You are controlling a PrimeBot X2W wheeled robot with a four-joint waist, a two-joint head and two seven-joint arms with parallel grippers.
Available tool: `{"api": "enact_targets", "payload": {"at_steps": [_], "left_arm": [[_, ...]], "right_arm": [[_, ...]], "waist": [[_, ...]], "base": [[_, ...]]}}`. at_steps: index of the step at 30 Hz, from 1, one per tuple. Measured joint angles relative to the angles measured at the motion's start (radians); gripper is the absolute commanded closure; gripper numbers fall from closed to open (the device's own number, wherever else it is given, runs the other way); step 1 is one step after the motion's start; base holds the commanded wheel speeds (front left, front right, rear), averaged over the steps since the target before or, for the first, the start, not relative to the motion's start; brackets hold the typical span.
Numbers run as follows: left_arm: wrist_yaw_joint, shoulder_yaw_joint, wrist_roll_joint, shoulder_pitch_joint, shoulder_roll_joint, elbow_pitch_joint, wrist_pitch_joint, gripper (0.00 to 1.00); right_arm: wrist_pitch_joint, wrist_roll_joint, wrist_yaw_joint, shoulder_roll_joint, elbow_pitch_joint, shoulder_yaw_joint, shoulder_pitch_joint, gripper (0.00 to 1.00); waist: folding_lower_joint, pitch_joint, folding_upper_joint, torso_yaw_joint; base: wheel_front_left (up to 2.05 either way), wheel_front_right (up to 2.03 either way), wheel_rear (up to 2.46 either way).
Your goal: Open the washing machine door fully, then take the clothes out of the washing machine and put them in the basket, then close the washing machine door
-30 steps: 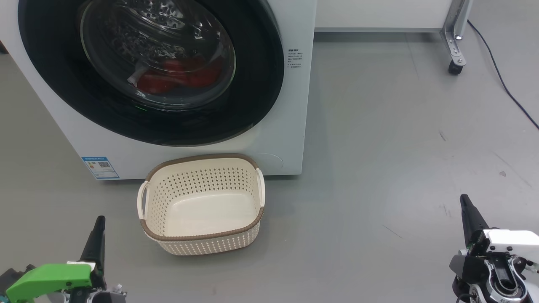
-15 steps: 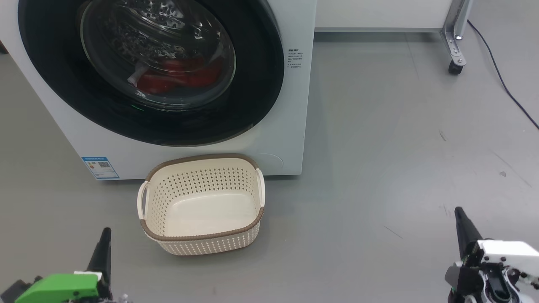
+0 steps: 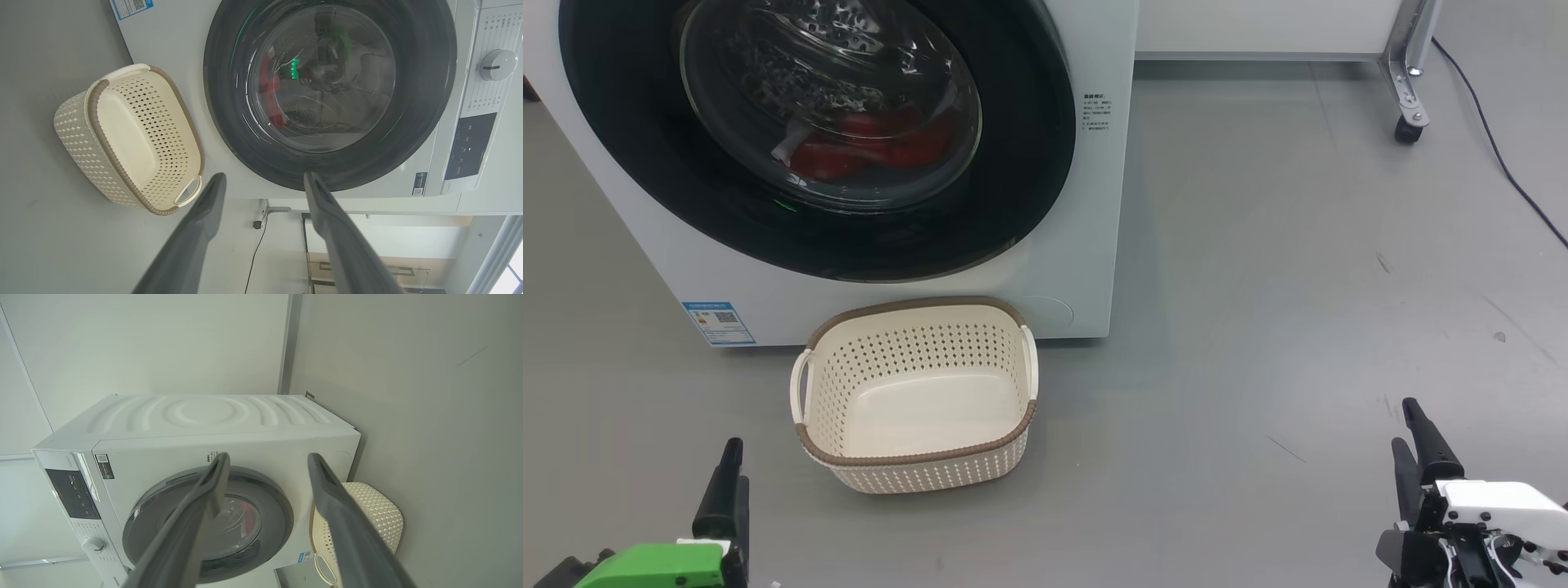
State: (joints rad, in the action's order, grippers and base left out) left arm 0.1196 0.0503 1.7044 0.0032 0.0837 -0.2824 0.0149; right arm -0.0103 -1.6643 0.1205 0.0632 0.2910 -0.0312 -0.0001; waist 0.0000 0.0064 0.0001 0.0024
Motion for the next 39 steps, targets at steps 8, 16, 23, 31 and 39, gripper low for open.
{"api": "enact_targets", "payload": {"at_steps": [8, 16, 23, 31, 39], "left_arm": [[0.000, 0.006, -0.011, 0.000, -0.002, 0.027, 0.022, 0.00], [0.000, 0.010, -0.051, 0.000, -0.004, 0.057, 0.041, 0.00], [0.000, 0.012, -0.062, -0.002, -0.006, 0.088, 0.059, 0.00], [0.000, 0.013, -0.099, -0.003, -0.009, 0.129, 0.083, 0.00], [0.000, 0.012, -0.141, -0.005, -0.010, 0.170, 0.102, 0.00]], "right_arm": [[0.025, 0.025, 0.000, 0.000, -0.030, 0.011, 0.000, 0.00], [0.046, 0.052, 0.000, -0.001, -0.068, 0.023, -0.002, 0.00], [0.068, 0.084, 0.000, -0.002, -0.100, 0.033, -0.011, 0.00], [0.091, 0.150, 0.000, -0.003, -0.133, 0.024, -0.013, 0.00], [0.112, 0.186, 0.000, -0.006, -0.162, 0.012, -0.028, 0.00]], "waist": [[0.0000, 0.004, 0.0000, 0.004], [0.0000, 0.007, 0.0000, 0.009], [0.0000, 0.007, 0.0000, 0.015], [0.0000, 0.008, 0.0000, 0.024], [0.0000, 0.005, 0.0000, 0.032]], "base": [[0.00, 0.00, 0.00], [0.00, 0.00, 0.00], [0.00, 0.00, 0.00], [0.00, 0.00, 0.00], [0.00, 0.00, 0.00]]}}
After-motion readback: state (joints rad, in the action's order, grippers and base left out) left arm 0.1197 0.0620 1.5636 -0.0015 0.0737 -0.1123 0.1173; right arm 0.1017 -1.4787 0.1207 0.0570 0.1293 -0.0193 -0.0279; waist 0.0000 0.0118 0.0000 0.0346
